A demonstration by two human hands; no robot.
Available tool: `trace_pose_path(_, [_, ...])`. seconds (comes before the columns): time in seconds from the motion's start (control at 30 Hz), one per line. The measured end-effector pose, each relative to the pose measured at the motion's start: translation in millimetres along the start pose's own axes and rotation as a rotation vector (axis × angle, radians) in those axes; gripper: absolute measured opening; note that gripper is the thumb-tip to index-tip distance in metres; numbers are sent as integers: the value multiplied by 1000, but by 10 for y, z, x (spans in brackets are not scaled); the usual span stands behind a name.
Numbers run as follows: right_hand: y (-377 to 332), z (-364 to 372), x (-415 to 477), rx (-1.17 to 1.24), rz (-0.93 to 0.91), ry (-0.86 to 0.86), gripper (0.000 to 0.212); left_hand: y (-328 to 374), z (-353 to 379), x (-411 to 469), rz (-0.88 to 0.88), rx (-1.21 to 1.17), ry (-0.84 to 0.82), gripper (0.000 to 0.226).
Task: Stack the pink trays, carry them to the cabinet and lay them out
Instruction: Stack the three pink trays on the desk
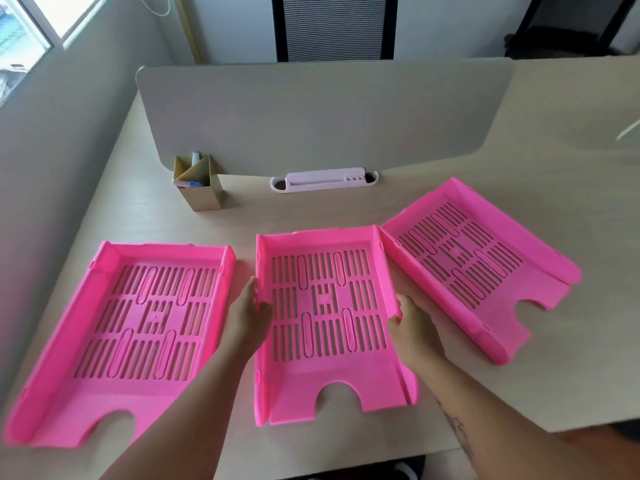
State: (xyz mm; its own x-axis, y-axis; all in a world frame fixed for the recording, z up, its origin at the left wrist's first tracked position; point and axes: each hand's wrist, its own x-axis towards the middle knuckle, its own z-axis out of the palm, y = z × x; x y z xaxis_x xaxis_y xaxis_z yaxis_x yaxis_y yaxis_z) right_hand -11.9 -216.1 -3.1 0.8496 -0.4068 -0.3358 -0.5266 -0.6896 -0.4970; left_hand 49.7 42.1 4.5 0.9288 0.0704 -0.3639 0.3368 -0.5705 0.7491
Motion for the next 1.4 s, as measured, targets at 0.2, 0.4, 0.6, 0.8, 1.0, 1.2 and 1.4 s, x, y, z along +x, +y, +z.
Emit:
trace_pose_path(0.2, [-121,-471,162,40,-61,87,44,256,24,70,251,280,189,56])
trace_pose_path(0.4, [123,-1138,659,30,-93,208,29,907,545,36,389,282,103,57])
trace_pose_path(0.6, [681,-1721,1271,-4,-121,221,35,1470,1386,-93,301,152,66,43])
trace_pose_path(0.8, [1256,-2058,1792,-89,-128,223,44,1902,2290,-438,80,-99,131,34])
trace_pose_path(1.0, [1621,-2102,2065,-82,-88,92,50,1788,2878,-512,-139,-207,111,20])
trace_pose_path(1.2, [1769,-2094,2162,-160,-54,68,24,1788,3009,-503,-208,-186,98,11])
trace_pose_path(1.4, [1740,-2422,2026,-150,-106,134,14,1958,2733,-382,-65,-116,116,15])
